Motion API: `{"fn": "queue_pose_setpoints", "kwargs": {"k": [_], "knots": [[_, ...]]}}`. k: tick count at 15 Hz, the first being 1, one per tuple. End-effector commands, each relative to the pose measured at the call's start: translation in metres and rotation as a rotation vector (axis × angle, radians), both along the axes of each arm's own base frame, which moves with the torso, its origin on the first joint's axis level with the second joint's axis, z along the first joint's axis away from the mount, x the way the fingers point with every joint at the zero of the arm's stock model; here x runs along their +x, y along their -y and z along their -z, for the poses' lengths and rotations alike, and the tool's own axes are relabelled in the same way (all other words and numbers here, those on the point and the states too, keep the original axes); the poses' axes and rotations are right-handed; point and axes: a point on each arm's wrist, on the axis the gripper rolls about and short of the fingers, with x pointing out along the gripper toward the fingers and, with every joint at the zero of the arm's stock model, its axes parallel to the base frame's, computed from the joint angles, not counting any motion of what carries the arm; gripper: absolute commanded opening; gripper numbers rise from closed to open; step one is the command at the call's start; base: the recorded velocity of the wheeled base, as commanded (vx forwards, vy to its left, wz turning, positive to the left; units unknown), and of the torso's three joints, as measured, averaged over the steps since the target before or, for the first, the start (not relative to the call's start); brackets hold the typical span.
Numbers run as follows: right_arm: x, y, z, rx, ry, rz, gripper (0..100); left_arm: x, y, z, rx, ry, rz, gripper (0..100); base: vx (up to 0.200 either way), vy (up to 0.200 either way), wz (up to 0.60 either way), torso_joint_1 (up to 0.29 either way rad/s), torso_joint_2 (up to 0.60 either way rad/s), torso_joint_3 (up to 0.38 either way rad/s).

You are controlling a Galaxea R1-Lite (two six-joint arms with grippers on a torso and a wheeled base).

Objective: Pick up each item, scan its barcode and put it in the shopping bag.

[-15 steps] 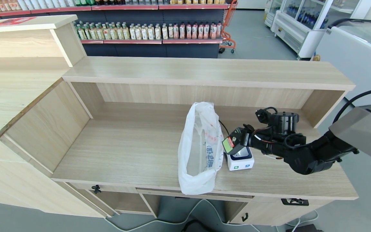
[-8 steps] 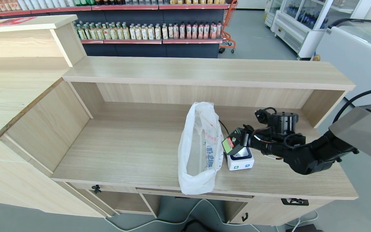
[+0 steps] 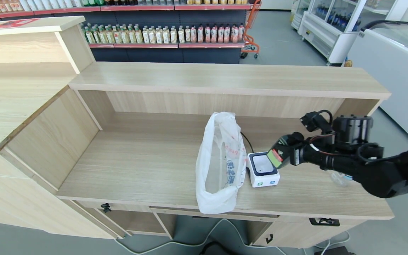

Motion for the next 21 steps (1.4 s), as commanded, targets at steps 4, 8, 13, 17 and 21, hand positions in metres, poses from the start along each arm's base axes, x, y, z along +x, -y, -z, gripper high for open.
{"fn": "queue_pose_setpoints", "kwargs": {"k": [4, 8, 13, 17, 21], "knots": [[-0.048, 0.027, -0.036, -0.057, 0.121, 0.082, 0, 0.0, 0.0, 0.0, 0.0, 0.0, 0.0, 0, 0.0, 0.0, 0.0, 0.0, 0.0, 0.0], [-0.023, -0.01, -0.013, -0.015, 0.073, 0.103, 0, 0.0, 0.0, 0.0, 0.0, 0.001, 0.0, 0, 0.0, 0.0, 0.0, 0.0, 0.0, 0.0], [-0.02, -0.047, -0.006, 0.033, 0.057, 0.033, 0, 0.0, 0.0, 0.0, 0.0, 0.0, 0.001, 0, 0.0, 0.0, 0.0, 0.0, 0.0, 0.0], [-0.021, -0.059, 0.0, 0.032, 0.041, -0.003, 0, 0.0, 0.0, 0.0, 0.0, -0.002, 0.001, 0, 0.0, 0.0, 0.0, 0.0, 0.0, 0.0], [-0.019, -0.07, 0.01, 0.024, 0.015, -0.029, 0, 0.0, 0.0, 0.0, 0.002, 0.0, 0.001, 0, 0.0, 0.15, 0.0, -0.002, 0.0, 0.002]]}}
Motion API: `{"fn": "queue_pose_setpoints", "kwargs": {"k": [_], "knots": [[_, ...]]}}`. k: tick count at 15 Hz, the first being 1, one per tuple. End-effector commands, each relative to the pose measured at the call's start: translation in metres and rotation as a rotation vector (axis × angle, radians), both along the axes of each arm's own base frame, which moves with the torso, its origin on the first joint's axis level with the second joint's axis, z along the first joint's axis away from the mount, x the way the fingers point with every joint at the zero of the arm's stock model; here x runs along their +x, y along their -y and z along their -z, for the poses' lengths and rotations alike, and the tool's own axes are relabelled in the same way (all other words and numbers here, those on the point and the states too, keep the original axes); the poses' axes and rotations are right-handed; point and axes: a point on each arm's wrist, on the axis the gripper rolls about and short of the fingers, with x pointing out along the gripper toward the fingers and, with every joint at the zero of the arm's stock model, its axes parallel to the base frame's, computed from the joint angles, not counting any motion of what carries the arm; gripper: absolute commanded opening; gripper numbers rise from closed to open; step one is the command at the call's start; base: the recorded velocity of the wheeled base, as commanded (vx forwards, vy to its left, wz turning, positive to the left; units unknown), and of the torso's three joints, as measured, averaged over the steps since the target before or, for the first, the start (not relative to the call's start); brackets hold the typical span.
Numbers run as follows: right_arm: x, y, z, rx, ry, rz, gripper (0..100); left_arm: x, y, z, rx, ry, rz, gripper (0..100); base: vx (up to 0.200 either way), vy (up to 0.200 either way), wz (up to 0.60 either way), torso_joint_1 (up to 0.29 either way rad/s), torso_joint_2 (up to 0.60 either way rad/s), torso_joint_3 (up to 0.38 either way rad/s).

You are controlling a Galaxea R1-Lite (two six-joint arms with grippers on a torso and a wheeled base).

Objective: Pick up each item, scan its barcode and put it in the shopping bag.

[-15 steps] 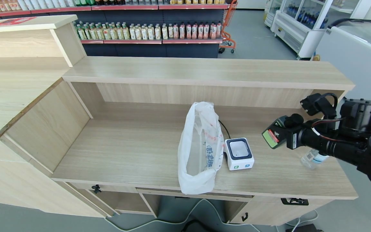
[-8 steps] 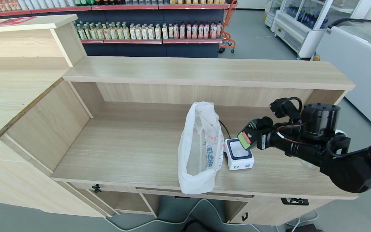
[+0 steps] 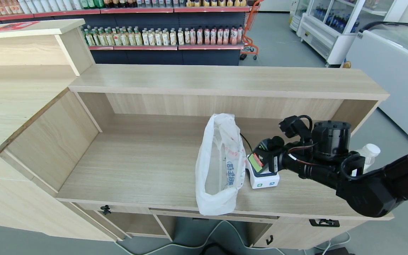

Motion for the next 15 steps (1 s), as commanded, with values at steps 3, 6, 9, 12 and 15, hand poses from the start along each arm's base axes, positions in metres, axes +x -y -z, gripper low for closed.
{"fn": "queue_pose_setpoints", "kwargs": {"k": [3, 6, 9, 12, 15], "knots": [[0.009, -0.011, 0.011, -0.01, -0.015, -0.014, 0, 0.0, 0.0, 0.0, 0.001, -0.001, -0.001, 0, 0.0, 0.133, 0.0, 0.01, 0.0, 0.002], [0.015, -0.023, 0.035, -0.045, -0.06, 0.01, 0, 0.0, 0.0, 0.0, -0.001, 0.001, -0.001, 0, 0.0, 0.0, 0.0, 0.0, 0.0, 0.0], [0.021, -0.033, 0.06, -0.045, -0.047, 0.0, 0, 0.0, 0.0, 0.0, -0.001, 0.001, 0.0, 0, 0.0, 0.0, 0.0, 0.0, 0.0, 0.0], [0.025, -0.034, 0.074, -0.061, -0.061, 0.023, 0, 0.0, 0.0, 0.0, -0.001, 0.001, 0.0, 0, 0.0, 0.0, 0.0, 0.0, 0.0, 0.0], [0.029, -0.04, 0.087, -0.069, -0.077, 0.014, 0, 0.0, 0.0, 0.0, -0.001, 0.001, -0.001, 0, 0.0, 0.0, 0.0, 0.0, 0.0, 0.0]]}}
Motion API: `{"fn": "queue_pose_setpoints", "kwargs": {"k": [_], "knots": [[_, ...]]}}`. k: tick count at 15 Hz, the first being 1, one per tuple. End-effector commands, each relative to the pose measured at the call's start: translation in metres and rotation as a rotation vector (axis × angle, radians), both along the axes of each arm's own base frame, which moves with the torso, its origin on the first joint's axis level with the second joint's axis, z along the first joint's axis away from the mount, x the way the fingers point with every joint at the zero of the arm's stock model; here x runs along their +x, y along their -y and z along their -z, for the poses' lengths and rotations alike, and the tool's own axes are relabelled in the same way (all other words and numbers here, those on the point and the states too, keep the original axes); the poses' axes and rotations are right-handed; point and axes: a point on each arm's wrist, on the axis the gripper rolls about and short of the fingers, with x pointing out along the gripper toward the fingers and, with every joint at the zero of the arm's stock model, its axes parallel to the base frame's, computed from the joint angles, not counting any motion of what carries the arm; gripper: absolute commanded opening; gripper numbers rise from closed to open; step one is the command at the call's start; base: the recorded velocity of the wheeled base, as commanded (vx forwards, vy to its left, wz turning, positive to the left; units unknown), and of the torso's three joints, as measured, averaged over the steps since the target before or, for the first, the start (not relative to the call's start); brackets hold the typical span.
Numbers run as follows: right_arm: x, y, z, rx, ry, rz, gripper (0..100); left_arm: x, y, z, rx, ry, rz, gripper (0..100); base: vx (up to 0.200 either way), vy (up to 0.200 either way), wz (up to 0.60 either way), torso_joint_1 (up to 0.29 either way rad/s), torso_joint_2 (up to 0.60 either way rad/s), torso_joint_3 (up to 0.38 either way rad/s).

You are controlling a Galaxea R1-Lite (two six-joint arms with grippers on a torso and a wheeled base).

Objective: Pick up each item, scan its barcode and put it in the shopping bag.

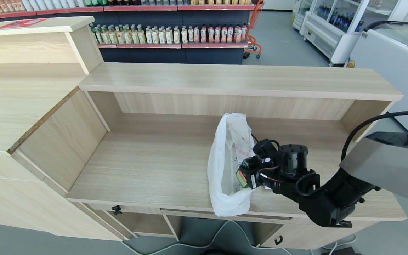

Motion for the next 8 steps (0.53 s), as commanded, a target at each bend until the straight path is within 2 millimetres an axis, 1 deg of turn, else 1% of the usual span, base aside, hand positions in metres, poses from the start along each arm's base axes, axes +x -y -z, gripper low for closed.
{"fn": "queue_pose_setpoints", "kwargs": {"k": [1, 2, 3, 5, 8], "knots": [[0.006, -0.006, 0.015, -0.008, -0.013, -0.008, 0, 0.0, 0.0, 0.0, 0.0, 0.001, 0.0, 0, 0.0, 0.0, 0.0, 0.0, 0.0, 0.0], [0.008, -0.007, 0.017, -0.006, -0.008, -0.008, 0, 0.0, 0.0, 0.0, 0.0, -0.001, 0.0, 0, 0.0, 0.0, 0.0, 0.0, 0.0, 0.0], [0.013, -0.01, 0.026, -0.002, 0.0, -0.01, 0, 0.0, 0.0, 0.0, 0.0, 0.001, 0.0, 0, 0.0, 0.0, 0.0, 0.0, 0.0, 0.0], [0.018, -0.016, 0.033, -0.002, 0.002, -0.018, 0, 0.0, 0.0, 0.0, 0.0, -0.001, 0.0, 0, 0.0, 0.0, 0.0, 0.0, 0.0, 0.0], [0.022, -0.022, 0.04, -0.003, -0.001, -0.028, 0, 0.0, 0.0, 0.0, 0.0, -0.001, 0.001, 0, 0.0, 0.0, 0.0, 0.0, 0.0, 0.0]]}}
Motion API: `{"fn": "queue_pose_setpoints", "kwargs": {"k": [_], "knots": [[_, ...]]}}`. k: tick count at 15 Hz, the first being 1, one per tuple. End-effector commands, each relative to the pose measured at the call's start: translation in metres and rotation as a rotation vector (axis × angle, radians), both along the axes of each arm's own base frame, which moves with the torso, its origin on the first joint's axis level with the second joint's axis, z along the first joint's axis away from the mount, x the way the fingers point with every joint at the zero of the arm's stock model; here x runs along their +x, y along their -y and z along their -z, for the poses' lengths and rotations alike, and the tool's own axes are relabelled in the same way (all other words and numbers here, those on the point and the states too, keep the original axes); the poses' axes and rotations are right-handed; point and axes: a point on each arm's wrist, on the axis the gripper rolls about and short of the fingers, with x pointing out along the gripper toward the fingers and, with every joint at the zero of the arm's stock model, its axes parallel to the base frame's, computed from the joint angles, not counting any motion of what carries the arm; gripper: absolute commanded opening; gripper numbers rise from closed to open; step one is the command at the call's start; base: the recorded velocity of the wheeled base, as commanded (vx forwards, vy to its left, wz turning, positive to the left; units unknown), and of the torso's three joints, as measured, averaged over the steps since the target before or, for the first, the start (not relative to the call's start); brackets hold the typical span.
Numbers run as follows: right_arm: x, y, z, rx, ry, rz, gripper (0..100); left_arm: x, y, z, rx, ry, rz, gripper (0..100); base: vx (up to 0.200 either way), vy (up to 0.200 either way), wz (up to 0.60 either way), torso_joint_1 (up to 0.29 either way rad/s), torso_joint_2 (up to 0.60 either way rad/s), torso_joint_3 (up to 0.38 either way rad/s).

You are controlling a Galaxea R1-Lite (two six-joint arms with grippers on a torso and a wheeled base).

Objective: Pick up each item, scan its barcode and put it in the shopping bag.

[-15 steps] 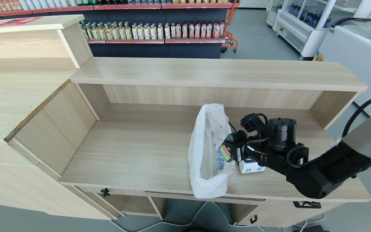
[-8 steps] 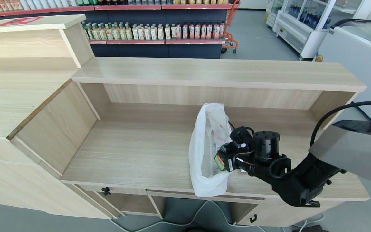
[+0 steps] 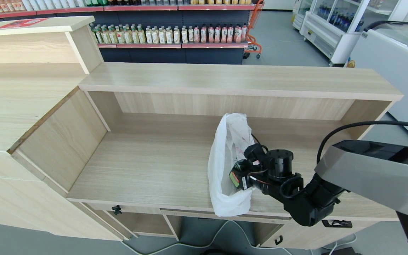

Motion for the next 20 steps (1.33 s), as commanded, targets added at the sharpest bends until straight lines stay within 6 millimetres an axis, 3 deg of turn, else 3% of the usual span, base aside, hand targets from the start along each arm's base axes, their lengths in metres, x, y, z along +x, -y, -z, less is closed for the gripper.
{"fn": "queue_pose_setpoints", "kwargs": {"k": [1, 7, 8, 12, 15, 18, 20], "knots": [[0.002, -0.003, 0.012, -0.009, -0.021, -0.005, 0, 0.0, 0.0, 0.0, 0.0, 0.001, 0.001, 0, 0.0, 0.0, 0.0, 0.0, 0.0, 0.0], [0.006, -0.006, 0.017, -0.01, -0.023, -0.01, 0, 0.0, 0.0, 0.0, 0.0, 0.001, 0.0, 0, 0.0, 0.0, 0.0, 0.0, 0.0, 0.0], [0.006, -0.007, 0.017, -0.008, -0.02, -0.01, 100, 0.0, 0.0, 0.0, 0.0, 0.001, 0.0, 0, 0.0, 0.0, 0.0, 0.0, 0.0, 0.0], [0.003, -0.005, -0.01, 0.026, 0.021, -0.008, 100, 0.0, 0.0, 0.0, 0.0, -0.001, 0.001, 0, 0.0, 0.0, 0.0, 0.0, 0.0, 0.0], [-0.011, 0.004, -0.05, 0.109, 0.058, 0.007, 100, 0.0, 0.0, 0.0, 0.0, -0.001, 0.0, 0, 0.0, 0.0, 0.0, 0.0, 0.0, 0.0], [-0.046, 0.021, -0.097, 0.187, -0.009, 0.039, 100, 0.0, 0.0, 0.0, 0.0, 0.001, 0.0, 0, 0.0, 0.0, 0.0, 0.0, 0.0, 0.0], [-0.078, 0.039, -0.138, 0.243, 0.055, 0.094, 100, 0.0, 0.0, 0.0, 0.0, 0.002, 0.0, 0, 0.0, 0.0, 0.0, 0.0, 0.0, 0.0]]}}
